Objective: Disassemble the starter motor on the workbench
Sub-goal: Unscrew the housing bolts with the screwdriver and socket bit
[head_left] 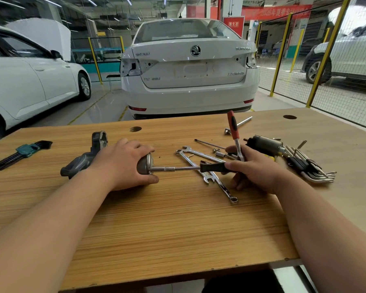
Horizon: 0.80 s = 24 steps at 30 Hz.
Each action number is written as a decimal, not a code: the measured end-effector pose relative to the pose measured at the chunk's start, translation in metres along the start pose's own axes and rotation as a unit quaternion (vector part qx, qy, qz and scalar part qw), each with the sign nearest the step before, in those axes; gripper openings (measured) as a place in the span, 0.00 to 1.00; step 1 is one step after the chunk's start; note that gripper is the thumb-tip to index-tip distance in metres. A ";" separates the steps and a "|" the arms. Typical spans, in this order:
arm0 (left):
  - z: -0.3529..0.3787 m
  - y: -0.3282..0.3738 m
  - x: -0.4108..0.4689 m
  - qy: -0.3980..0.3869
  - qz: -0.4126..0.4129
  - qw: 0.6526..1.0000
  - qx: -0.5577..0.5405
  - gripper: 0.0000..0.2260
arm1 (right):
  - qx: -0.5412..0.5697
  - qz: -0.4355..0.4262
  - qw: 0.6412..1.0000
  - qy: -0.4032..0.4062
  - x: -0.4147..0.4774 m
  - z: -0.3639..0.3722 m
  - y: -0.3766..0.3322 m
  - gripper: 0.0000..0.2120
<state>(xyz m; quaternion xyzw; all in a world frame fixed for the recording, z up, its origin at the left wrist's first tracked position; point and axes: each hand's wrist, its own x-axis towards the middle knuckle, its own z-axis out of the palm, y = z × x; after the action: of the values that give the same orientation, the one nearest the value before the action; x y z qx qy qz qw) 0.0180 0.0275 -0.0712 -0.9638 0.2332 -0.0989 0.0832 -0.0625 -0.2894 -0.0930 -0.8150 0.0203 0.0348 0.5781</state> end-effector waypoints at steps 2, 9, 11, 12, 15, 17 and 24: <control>0.002 -0.004 -0.003 0.012 -0.004 1.000 0.009 0.44 | -0.036 -0.003 0.999 0.002 -0.002 0.000 -0.002 0.12; 0.002 -0.005 -0.002 -0.017 -0.007 1.000 0.004 0.40 | -0.026 0.037 0.998 0.031 0.004 0.002 -0.001 0.12; 0.005 -0.004 -0.005 0.010 0.003 1.000 0.009 0.38 | 0.033 0.024 0.999 0.028 0.006 0.003 0.001 0.10; 0.006 -0.004 -0.007 0.024 0.006 1.000 0.011 0.37 | 0.060 0.019 0.998 0.023 0.007 0.002 0.003 0.11; 0.007 -0.003 -0.008 0.041 0.015 0.999 0.018 0.35 | 0.105 0.014 0.994 0.003 0.007 0.000 0.005 0.18; 0.007 -0.002 -0.007 0.040 0.013 0.999 0.016 0.33 | 0.127 0.013 0.992 -0.018 0.006 -0.001 0.004 0.19; 0.002 0.000 -0.002 0.019 -0.002 1.000 -0.005 0.31 | 0.172 0.035 0.984 -0.031 0.002 0.006 -0.001 0.23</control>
<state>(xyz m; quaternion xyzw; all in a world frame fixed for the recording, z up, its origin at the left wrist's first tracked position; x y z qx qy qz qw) 0.0168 0.0284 -0.0732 -0.9626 0.2337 -0.1159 0.0736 -0.0606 -0.2837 -0.0943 -0.7007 0.0369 0.0765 0.7084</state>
